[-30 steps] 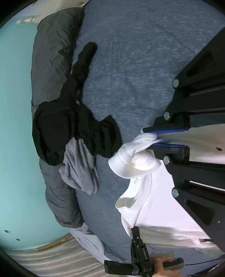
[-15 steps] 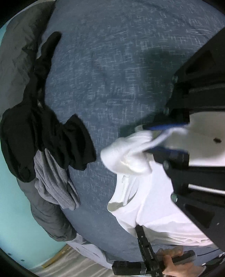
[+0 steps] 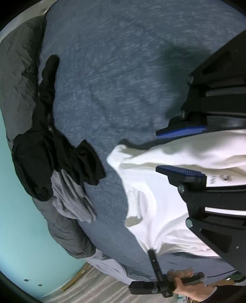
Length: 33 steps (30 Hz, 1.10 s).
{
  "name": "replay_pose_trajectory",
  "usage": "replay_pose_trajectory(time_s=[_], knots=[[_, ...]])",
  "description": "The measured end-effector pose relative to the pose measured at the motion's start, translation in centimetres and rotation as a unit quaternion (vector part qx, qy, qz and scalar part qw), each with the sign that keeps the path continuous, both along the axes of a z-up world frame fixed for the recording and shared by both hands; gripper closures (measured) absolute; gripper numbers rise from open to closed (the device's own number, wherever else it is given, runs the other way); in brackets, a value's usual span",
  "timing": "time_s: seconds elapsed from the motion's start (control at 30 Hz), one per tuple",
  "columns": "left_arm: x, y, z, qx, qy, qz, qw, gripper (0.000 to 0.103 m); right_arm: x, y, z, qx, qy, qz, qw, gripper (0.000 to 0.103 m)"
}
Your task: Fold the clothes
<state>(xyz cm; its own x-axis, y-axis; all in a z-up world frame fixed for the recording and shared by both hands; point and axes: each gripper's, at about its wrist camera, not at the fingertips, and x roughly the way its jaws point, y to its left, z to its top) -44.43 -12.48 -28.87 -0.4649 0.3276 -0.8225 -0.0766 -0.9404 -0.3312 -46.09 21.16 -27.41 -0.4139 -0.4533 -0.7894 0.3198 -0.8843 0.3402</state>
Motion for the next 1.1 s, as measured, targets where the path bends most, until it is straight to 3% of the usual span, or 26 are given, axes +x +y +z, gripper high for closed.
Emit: replay_pose_trajectory(time_s=[0.3, 0.57, 0.77, 0.87, 1.0, 1.1], knots=[[7.0, -2.2, 1.0, 0.029, 0.014, 0.019, 0.9993, 0.076, 6.4, 5.0, -1.4, -0.010, -0.049, -0.013, 0.999, 0.073], [13.7, -0.7, 0.2, 0.042, 0.019, 0.011, 0.9989, 0.078, 11.9, 6.4, -1.2, -0.020, -0.058, -0.016, 0.998, 0.073], [18.0, 0.9, 0.6, 0.029, 0.022, -0.005, 0.9993, 0.078, 15.5, 6.4, -0.8, -0.019, -0.061, -0.003, 0.998, 0.073], [20.4, 1.7, 0.9, 0.027, 0.032, -0.020, 0.9989, 0.084, 17.3, 6.6, -1.0, -0.014, -0.071, 0.004, 0.997, 0.064], [23.4, 2.7, 0.8, 0.027, 0.036, -0.037, 0.9983, 0.093, 19.3, 7.3, -1.5, -0.009, -0.083, 0.005, 0.996, 0.063], [25.0, 2.9, 0.5, 0.034, 0.028, -0.038, 0.9983, 0.093, 20.3, 7.8, -1.7, -0.011, -0.091, 0.000, 0.996, 0.063]])
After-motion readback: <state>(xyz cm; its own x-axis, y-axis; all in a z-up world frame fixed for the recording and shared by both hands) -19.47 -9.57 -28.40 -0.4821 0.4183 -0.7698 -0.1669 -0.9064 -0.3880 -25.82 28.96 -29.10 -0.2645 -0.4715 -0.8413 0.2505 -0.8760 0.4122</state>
